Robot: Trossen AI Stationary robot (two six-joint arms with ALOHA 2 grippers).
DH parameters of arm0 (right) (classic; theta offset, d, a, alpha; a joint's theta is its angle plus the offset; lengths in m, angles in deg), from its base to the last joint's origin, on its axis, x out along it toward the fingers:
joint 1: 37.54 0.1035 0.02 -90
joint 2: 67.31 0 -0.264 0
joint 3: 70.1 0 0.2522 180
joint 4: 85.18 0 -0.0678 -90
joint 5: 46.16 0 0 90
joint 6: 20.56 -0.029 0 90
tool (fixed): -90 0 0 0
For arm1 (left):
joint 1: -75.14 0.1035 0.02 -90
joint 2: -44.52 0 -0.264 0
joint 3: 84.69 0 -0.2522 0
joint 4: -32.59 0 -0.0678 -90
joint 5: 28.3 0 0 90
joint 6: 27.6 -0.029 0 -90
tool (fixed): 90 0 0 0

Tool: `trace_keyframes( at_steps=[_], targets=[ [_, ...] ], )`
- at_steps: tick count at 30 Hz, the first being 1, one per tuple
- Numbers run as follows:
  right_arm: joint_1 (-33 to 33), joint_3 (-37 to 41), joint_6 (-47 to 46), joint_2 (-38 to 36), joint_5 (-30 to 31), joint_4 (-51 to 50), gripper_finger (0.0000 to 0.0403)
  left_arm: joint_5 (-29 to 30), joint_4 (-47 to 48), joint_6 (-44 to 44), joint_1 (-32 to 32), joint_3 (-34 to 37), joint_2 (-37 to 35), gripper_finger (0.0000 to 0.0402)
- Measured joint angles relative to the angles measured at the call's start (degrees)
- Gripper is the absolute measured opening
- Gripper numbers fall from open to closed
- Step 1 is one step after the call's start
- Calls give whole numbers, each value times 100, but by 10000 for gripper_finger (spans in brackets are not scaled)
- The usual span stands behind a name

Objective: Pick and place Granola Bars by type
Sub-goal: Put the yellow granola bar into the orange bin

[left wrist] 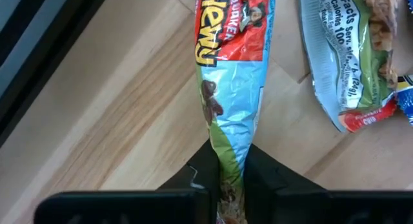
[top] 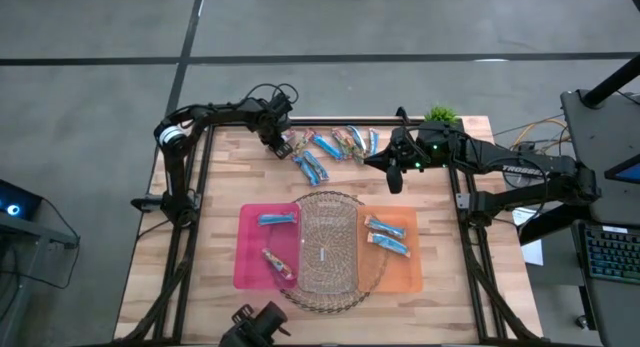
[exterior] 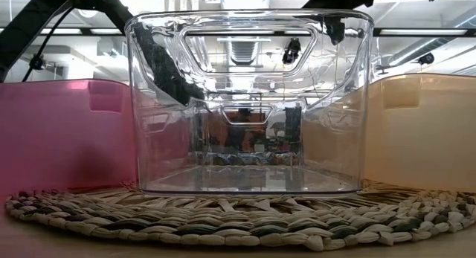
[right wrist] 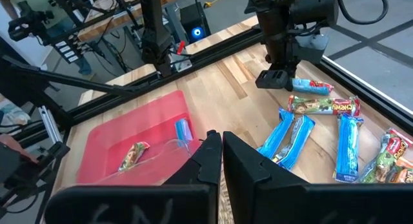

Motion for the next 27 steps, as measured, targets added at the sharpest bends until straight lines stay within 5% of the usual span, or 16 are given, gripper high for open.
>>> trace_keyframes(
  at_steps=[27],
  targets=[
    [0, 0, 12, 0, -2, 0, 9, 60, 796, -99, -52, -209, -230, 22]
  ],
)
